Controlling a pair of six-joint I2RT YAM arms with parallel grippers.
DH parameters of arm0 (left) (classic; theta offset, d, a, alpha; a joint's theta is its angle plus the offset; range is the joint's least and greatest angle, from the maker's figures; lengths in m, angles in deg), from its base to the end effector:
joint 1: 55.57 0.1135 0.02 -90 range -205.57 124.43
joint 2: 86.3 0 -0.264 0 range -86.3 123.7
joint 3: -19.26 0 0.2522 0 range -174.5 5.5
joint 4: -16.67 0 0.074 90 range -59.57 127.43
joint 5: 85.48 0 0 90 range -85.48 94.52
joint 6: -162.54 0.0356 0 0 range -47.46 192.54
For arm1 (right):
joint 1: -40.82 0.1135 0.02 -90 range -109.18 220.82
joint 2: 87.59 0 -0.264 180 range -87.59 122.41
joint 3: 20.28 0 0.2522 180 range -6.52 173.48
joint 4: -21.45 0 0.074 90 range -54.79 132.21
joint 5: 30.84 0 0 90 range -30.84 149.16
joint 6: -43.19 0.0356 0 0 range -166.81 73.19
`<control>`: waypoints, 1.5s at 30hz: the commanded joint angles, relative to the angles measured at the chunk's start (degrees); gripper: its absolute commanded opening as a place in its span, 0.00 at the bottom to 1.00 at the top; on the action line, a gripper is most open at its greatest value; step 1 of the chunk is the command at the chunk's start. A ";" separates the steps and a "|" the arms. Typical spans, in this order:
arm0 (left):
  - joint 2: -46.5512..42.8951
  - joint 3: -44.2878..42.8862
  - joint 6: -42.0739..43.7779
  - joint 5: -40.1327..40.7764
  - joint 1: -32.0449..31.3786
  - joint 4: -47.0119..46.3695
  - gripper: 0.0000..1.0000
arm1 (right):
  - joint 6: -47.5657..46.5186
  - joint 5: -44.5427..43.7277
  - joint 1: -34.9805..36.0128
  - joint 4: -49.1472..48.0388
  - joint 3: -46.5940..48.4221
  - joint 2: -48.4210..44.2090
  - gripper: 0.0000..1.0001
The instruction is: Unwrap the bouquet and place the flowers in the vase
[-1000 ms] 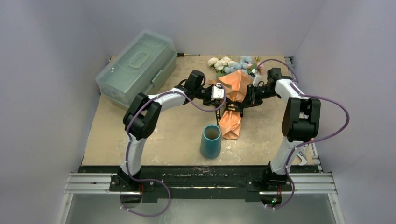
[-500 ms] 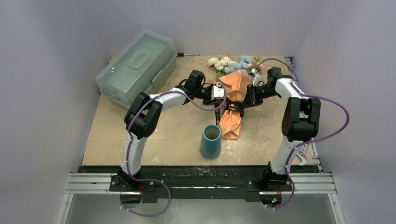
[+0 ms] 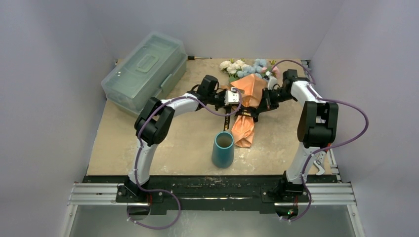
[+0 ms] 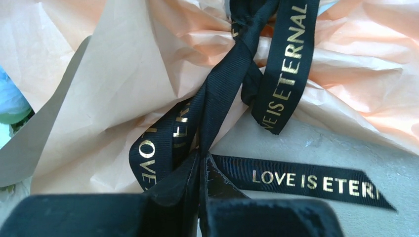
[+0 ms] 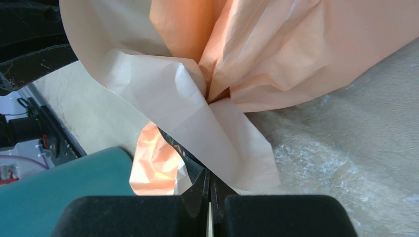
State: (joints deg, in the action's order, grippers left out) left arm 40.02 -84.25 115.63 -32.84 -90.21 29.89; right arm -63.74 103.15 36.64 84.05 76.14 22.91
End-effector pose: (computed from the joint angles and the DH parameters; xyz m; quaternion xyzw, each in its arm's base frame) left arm 0.3922 -0.2972 0.1683 0.6429 0.5661 -0.2530 0.4497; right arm 0.3808 -0.0030 0.2025 -0.1454 0.9104 0.3460 0.1739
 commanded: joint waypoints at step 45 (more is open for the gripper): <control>-7.18 5.65 4.09 13.96 13.01 10.72 0.00 | -9.77 -17.47 -6.35 0.38 2.54 2.90 0.00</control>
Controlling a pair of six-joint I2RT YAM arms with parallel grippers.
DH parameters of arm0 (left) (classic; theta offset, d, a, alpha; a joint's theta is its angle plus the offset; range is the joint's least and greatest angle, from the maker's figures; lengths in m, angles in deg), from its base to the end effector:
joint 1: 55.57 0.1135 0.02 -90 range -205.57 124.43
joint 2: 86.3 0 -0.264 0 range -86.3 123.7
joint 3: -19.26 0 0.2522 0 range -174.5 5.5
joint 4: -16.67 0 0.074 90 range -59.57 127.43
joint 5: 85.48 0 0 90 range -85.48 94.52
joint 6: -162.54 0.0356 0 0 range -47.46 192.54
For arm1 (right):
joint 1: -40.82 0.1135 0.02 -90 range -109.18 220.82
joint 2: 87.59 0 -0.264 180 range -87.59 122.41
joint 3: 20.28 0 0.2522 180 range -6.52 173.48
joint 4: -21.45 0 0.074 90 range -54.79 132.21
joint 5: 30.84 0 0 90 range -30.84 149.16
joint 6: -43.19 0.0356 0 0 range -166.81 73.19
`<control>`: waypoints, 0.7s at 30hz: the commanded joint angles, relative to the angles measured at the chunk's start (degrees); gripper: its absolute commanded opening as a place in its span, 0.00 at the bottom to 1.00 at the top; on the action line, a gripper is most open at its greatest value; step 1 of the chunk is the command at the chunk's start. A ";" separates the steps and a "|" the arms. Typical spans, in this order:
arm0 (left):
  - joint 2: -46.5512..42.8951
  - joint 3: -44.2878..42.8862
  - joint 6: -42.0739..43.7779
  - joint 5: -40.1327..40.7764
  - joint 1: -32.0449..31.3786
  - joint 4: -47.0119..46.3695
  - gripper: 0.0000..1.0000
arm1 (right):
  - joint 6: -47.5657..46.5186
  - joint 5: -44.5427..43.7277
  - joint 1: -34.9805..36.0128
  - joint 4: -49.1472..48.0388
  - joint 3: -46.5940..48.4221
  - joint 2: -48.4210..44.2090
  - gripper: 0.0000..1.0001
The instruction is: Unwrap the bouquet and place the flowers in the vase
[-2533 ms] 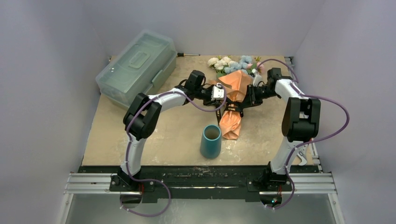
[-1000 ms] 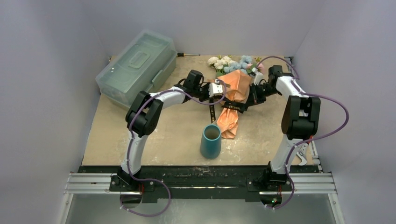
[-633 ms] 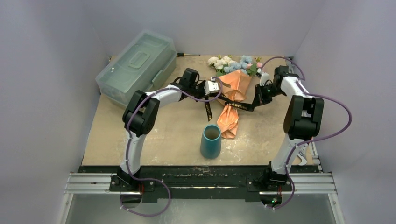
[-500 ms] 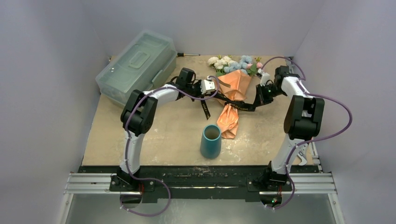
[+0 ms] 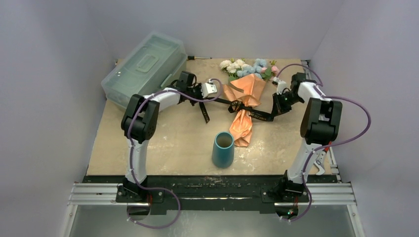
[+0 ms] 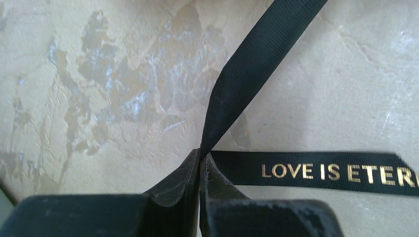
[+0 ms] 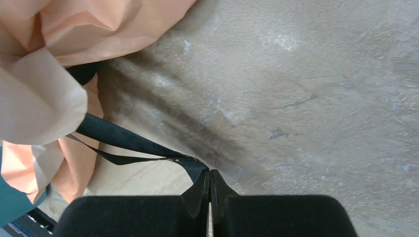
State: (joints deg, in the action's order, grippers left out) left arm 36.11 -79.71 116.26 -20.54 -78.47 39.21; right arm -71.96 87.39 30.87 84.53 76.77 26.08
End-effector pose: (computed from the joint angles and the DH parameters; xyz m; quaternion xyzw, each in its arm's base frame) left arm 0.4241 -0.1955 0.1597 0.5650 0.7117 -0.1317 0.3962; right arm 0.3836 -0.0502 0.1795 -0.1494 0.9545 0.2053 0.1562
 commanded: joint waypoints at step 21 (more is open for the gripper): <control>-2.63 1.35 7.59 4.17 6.65 4.51 0.00 | -5.80 -8.36 -4.56 0.81 3.58 0.48 0.00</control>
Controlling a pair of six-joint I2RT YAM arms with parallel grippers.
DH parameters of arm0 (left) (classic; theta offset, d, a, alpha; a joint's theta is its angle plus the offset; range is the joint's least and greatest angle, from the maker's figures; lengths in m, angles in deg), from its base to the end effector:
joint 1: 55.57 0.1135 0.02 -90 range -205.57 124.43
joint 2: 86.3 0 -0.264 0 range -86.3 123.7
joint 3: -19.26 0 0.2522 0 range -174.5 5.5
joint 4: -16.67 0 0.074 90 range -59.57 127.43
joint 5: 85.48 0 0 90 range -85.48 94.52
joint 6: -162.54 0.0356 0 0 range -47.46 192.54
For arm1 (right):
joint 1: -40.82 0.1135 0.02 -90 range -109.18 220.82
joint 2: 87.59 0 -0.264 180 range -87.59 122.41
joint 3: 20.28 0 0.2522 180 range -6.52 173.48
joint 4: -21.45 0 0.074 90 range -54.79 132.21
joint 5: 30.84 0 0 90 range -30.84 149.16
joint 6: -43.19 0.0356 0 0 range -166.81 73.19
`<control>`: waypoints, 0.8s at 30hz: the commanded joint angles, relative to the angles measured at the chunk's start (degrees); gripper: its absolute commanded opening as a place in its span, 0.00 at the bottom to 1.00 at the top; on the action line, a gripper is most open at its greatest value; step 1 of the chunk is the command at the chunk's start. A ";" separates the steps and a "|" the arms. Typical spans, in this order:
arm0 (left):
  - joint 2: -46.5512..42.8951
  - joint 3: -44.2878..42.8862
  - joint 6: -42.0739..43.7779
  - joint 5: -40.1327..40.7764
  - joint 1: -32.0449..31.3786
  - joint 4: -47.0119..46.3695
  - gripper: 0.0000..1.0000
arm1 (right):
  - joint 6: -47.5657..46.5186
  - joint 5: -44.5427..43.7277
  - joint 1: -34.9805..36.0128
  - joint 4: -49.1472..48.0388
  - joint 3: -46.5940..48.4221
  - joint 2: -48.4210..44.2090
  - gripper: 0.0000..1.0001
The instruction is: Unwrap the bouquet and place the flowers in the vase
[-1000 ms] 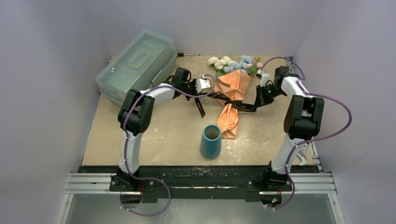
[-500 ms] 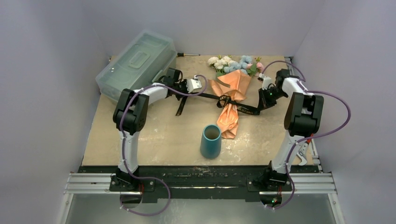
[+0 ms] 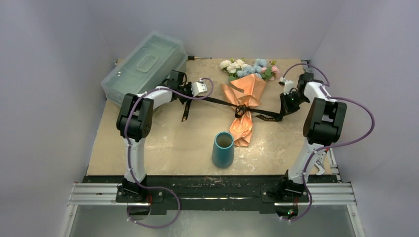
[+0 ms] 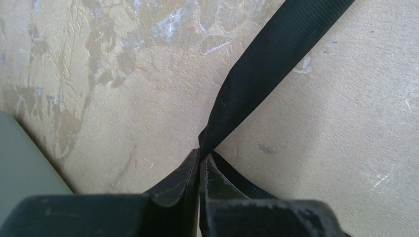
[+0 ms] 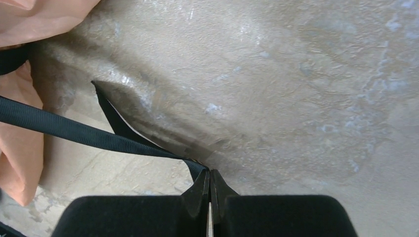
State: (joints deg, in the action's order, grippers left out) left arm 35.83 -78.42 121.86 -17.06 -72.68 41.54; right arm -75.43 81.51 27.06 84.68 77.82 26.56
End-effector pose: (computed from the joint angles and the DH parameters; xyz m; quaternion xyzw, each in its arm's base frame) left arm 0.4356 -0.1478 0.1515 0.5590 0.7349 -0.0739 0.3767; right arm 0.3823 -0.0797 0.1796 -0.1443 0.9662 0.1468 0.1552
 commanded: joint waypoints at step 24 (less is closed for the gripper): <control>-2.70 0.68 5.30 3.05 3.83 5.72 0.00 | -9.08 -9.79 -7.87 5.52 9.91 1.54 0.00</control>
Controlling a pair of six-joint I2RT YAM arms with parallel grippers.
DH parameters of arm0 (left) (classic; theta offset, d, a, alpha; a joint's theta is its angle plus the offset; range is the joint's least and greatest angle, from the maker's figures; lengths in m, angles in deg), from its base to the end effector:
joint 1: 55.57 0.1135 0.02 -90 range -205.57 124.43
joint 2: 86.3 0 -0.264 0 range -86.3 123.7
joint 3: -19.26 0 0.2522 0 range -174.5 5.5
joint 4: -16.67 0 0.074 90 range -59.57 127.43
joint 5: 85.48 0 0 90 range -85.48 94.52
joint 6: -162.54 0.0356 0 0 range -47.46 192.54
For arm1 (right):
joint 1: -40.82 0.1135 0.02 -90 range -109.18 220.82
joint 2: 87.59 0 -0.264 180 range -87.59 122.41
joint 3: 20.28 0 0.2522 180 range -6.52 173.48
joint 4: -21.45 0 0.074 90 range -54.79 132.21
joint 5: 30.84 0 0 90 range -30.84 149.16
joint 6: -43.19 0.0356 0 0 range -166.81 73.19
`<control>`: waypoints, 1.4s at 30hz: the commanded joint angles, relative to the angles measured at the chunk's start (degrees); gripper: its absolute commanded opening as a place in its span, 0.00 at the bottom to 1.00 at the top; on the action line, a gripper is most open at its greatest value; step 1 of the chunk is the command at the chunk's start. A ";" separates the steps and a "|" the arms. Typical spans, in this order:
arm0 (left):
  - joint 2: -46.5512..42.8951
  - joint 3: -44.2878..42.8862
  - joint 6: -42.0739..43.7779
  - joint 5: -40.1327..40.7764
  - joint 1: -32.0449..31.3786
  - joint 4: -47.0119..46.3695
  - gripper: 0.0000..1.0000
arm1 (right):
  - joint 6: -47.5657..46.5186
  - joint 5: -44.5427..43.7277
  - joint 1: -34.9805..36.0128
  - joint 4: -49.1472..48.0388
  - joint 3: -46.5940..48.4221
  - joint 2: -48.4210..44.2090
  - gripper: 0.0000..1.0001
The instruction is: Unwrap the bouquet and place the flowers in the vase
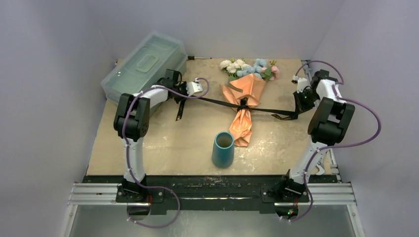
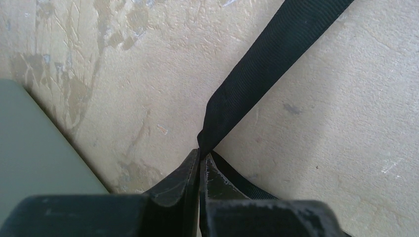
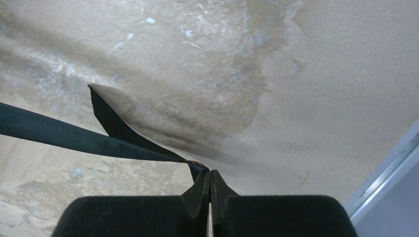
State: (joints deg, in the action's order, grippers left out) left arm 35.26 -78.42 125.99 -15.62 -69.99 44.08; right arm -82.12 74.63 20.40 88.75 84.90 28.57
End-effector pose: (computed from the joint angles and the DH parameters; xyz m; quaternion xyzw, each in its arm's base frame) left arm 0.4385 -0.1254 0.1525 0.5667 0.7384 -0.0465 0.3627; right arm 0.3838 -0.1327 0.1964 -0.1414 0.9756 0.0711 0.1520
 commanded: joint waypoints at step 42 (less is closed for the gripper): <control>-7.89 2.36 6.50 6.10 5.52 11.58 0.00 | -10.48 -12.34 -11.94 2.63 6.31 0.37 0.00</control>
State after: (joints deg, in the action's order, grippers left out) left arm 31.13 -76.30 130.77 -10.44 -66.45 54.57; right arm -90.75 64.11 9.42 92.53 89.03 28.75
